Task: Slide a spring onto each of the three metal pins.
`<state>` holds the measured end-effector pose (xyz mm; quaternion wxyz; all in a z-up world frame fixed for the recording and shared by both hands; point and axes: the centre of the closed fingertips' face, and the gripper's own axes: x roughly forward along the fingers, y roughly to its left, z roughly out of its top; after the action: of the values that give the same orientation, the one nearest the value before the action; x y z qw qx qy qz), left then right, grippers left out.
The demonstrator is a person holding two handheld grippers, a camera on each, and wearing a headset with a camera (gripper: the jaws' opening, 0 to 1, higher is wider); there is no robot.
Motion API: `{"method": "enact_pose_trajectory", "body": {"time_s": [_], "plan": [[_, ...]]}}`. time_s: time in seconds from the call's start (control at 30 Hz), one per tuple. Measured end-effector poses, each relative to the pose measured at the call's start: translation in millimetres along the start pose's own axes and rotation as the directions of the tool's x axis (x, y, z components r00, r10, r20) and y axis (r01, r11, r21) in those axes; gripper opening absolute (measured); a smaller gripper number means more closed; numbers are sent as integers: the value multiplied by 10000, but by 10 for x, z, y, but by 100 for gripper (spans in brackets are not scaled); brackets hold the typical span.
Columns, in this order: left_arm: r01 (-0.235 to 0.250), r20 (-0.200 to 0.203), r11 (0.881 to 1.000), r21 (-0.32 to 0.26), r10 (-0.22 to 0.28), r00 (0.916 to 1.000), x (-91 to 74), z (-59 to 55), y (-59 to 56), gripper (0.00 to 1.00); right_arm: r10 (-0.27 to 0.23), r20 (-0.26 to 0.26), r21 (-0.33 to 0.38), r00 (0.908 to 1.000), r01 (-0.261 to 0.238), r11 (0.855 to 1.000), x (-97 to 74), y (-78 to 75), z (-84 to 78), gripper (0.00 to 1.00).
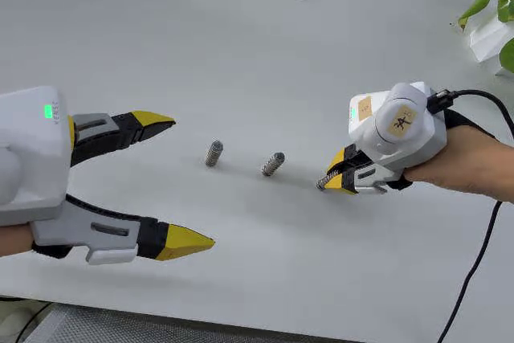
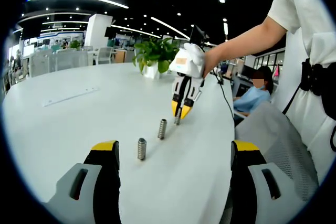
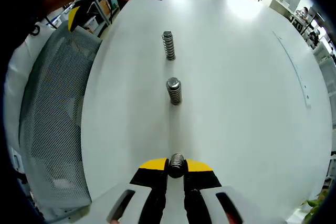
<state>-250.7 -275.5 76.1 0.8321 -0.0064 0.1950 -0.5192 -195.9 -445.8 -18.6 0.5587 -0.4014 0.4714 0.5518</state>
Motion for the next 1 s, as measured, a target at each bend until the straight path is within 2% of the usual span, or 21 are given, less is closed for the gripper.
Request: {"method": "enact_pose_trajectory", "body": {"time_s": [0.37, 0.47, 0.57, 0.7, 0.83, 0.87, 1.0], "plan": [[17, -240, 9997, 239, -11, 9997, -14, 15, -26, 87, -332, 545, 451, 9980, 308, 9985, -155, -31, 0, 19], [36, -425, 9992, 409, -19, 9991, -21, -9, -33, 87, -539, 1259, 1052, 9906, 407, 9936, -268, -34, 62, 24], [3, -484, 9989, 475, 20, 9988, -33, -12, -32, 88, -795, 1669, 1272, 9828, 585, 9902, -387, -18, 74, 27], [-95, -629, 9980, 626, 134, 9979, -64, -22, -20, 89, -1129, 2337, 1691, 9657, 740, 9828, -530, 38, 91, 33], [-220, -710, 9967, 783, 276, 9971, -103, -9, -9, 91, -1610, 2790, 2152, 9467, 1018, 9713, -678, 117, 26, 36], [-266, -751, 9962, 832, 328, 9966, -114, -10, -3, 92, -1751, 3030, 2301, 9368, 1063, 9673, -721, 147, 14, 37], [-343, -934, 9945, 989, 436, 9947, -144, -18, -5, 97, -2091, 3553, 2794, 9111, 1100, 9539, -816, 267, -56, 45]]}}
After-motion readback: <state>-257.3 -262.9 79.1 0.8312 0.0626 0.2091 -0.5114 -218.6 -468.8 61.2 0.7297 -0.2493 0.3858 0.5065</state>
